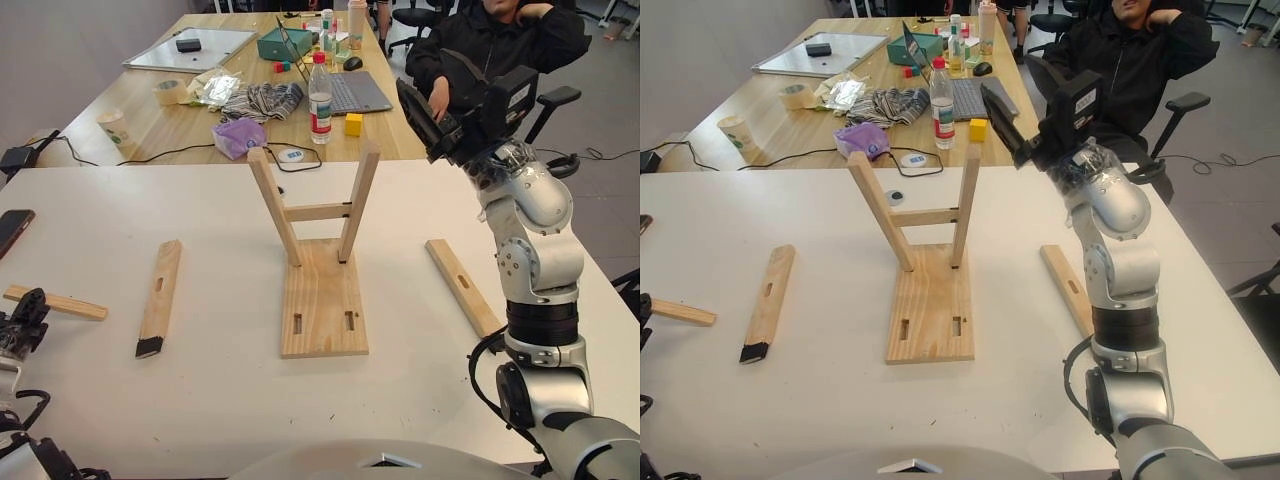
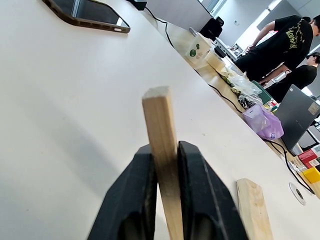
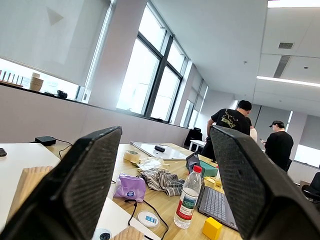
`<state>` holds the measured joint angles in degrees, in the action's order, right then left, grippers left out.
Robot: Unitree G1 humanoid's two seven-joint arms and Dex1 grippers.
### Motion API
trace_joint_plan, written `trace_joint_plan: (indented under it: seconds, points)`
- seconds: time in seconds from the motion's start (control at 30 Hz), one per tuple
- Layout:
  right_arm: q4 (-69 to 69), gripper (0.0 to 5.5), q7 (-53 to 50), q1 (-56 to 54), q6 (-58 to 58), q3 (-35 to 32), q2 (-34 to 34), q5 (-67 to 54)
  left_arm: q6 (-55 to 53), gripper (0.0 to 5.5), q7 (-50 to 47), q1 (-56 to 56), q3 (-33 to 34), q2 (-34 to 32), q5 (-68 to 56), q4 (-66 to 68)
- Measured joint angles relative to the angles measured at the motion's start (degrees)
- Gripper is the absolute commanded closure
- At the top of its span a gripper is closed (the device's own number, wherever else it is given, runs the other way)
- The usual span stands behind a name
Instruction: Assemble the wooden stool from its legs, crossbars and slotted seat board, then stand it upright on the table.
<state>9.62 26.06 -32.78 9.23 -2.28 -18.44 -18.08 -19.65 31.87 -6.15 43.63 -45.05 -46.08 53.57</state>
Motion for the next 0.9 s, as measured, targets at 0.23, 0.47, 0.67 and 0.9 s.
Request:
trace_joint_plan:
  seconds: [0.23,0.47,0.67,0.9]
  points:
    - [-0.67,2.27,0.06,-0.02,-0.53,0.21,0.03,0.03,5.34,5.1,-4.43,-0.57,-9.91,8.02,7.04,-17.43]
    - [-0.84,2.27,0.14,0.0,-1.69,1.0,0.06,0.04,10.0,5.12,-12.29,-0.35,-22.3,21.81,16.41,-29.32]
    - [-1.08,2.27,0.14,-0.01,-2.22,1.15,0.09,0.03,9.44,5.12,-13.0,1.21,-22.48,22.49,17.77,-33.62]
    - [-0.92,2.27,-0.05,0.01,-2.23,1.37,0.14,0.02,5.21,5.13,-14.16,0.88,-19.68,22.37,14.48,-47.57]
